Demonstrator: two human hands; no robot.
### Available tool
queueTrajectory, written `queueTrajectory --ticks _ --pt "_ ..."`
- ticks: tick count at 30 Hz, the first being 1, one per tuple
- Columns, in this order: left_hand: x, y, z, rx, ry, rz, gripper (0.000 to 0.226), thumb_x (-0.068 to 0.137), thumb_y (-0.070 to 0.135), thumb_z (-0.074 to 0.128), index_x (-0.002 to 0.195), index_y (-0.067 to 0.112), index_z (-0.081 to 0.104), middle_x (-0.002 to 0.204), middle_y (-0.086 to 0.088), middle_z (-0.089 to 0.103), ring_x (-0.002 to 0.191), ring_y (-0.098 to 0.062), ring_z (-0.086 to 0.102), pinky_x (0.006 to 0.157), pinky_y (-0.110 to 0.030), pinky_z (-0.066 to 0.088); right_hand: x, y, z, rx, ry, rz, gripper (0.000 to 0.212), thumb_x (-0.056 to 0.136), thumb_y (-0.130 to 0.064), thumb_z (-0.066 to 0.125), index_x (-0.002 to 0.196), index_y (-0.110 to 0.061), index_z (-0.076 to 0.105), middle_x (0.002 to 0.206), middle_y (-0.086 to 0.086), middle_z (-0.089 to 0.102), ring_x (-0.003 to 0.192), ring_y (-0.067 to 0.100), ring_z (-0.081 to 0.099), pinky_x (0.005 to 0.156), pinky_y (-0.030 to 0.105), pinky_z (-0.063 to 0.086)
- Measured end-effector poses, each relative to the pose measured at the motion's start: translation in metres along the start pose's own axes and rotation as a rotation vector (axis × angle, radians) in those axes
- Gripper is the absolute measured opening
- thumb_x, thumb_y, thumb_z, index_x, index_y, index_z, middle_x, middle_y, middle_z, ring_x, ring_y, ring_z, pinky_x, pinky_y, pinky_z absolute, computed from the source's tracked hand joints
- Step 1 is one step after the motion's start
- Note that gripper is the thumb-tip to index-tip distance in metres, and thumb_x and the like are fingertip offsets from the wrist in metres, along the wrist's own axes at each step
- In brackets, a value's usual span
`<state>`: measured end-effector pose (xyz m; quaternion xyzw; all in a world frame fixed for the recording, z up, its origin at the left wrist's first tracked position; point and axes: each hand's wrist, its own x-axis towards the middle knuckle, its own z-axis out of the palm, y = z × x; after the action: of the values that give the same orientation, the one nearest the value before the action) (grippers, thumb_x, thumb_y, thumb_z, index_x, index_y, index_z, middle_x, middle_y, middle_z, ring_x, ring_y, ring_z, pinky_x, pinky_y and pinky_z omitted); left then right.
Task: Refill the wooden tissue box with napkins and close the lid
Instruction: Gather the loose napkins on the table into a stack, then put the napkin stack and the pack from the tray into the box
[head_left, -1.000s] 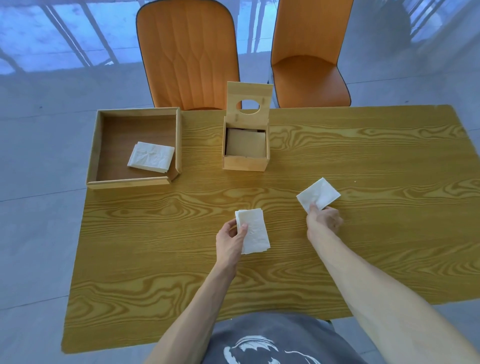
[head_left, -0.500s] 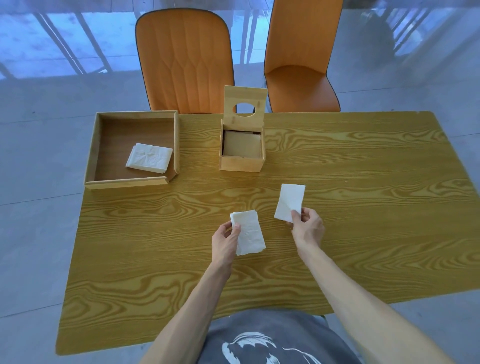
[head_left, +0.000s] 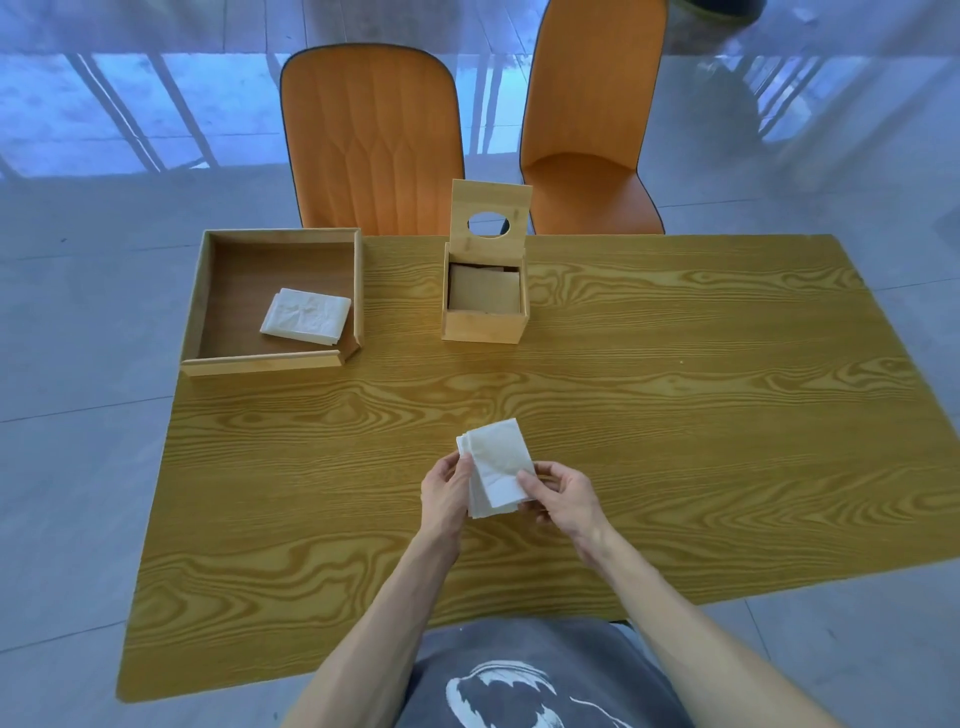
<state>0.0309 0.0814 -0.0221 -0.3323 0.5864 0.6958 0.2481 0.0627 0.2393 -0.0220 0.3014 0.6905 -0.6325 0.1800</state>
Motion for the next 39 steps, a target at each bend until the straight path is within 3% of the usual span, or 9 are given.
queueTrajectory --ticks 5,10,13,16,20,23,28,34,39 --pt "0.000 -0.001 -0.004 -0.018 -0.008 -0.026 0.044 0.093 0.050 0.057 0.107 0.010 0.067 0.105 -0.012 0.074 0.098 -0.030 0.071 0.089 -0.048 0.057 -0.002 0.003 0.008 -0.044 -0.025 0.002 0.026 0.089 -0.025 0.073 0.108 -0.010 0.066 0.091 0.007 0.077 0.061 0.009 0.068 0.043 0.019 0.043" --pt "-0.003 0.002 -0.009 0.015 -0.102 0.033 0.037 0.085 0.022 0.076 0.117 0.015 0.059 0.104 -0.006 0.073 0.090 -0.020 0.071 0.068 -0.029 0.057 0.000 0.001 0.008 -0.156 -0.024 -0.043 0.023 0.088 -0.028 0.074 0.103 -0.012 0.069 0.084 0.004 0.076 0.060 0.009 0.064 0.044 0.020 0.042" --pt "-0.001 0.005 -0.011 0.009 -0.120 0.047 0.029 0.085 0.018 0.075 0.111 0.018 0.061 0.100 -0.006 0.074 0.087 -0.019 0.071 0.067 -0.029 0.057 0.002 0.002 0.005 -0.189 -0.003 -0.076 0.027 0.082 -0.034 0.078 0.101 -0.016 0.070 0.091 0.001 0.077 0.073 0.012 0.068 0.058 0.021 0.052" --pt "0.004 0.009 -0.013 -0.086 -0.161 0.011 0.031 0.086 0.015 0.074 0.115 0.014 0.063 0.105 -0.013 0.075 0.092 -0.028 0.072 0.081 -0.045 0.059 0.002 0.000 0.003 -0.197 0.046 -0.092 0.040 0.075 -0.045 0.081 0.106 -0.024 0.068 0.097 -0.002 0.075 0.086 0.011 0.070 0.074 0.026 0.057" --pt "0.006 0.015 -0.015 -0.227 -0.241 -0.004 0.031 0.086 0.006 0.071 0.116 0.009 0.063 0.105 -0.012 0.074 0.093 -0.028 0.071 0.084 -0.048 0.056 0.002 -0.018 0.004 -0.050 -0.118 0.012 0.038 0.083 -0.035 0.078 0.115 -0.022 0.065 0.088 -0.002 0.072 0.066 0.008 0.062 0.044 0.020 0.041" --pt "0.006 0.020 -0.018 -0.261 -0.303 0.022 0.031 0.086 0.000 0.069 0.115 0.009 0.063 0.103 -0.010 0.073 0.095 -0.025 0.071 0.077 -0.039 0.059 0.004 -0.025 0.004 -0.025 -0.182 -0.011 0.030 0.082 -0.026 0.080 0.108 -0.013 0.070 0.076 -0.002 0.067 0.064 0.008 0.058 0.044 0.020 0.038" --pt "0.006 0.033 -0.040 0.110 -0.286 0.250 0.028 0.082 0.009 0.078 0.107 0.014 0.068 0.097 -0.003 0.075 0.092 -0.015 0.069 0.079 -0.021 0.055 0.009 -0.043 0.001 -0.079 -0.042 -0.248 0.018 0.079 -0.012 0.082 0.095 -0.014 0.073 0.082 0.001 0.075 0.069 0.008 0.066 0.062 0.019 0.053" --pt "0.015 0.037 -0.056 0.608 -0.125 0.459 0.031 0.072 0.022 0.083 0.097 0.036 0.071 0.103 0.016 0.072 0.101 -0.007 0.063 0.086 -0.032 0.051 0.020 -0.039 -0.003 -0.591 -0.028 -0.443 0.024 0.076 -0.025 0.082 0.096 -0.032 0.072 0.092 -0.013 0.073 0.077 0.004 0.066 0.075 0.022 0.054" --pt "0.012 0.037 -0.051 0.847 -0.057 0.545 0.027 0.074 0.025 0.082 0.096 0.037 0.072 0.096 0.016 0.068 0.091 -0.010 0.061 0.076 -0.030 0.046 0.018 -0.033 0.003 -0.637 0.031 -0.467 0.017 0.078 -0.023 0.080 0.094 -0.028 0.075 0.088 -0.012 0.074 0.073 0.004 0.065 0.074 0.030 0.056"
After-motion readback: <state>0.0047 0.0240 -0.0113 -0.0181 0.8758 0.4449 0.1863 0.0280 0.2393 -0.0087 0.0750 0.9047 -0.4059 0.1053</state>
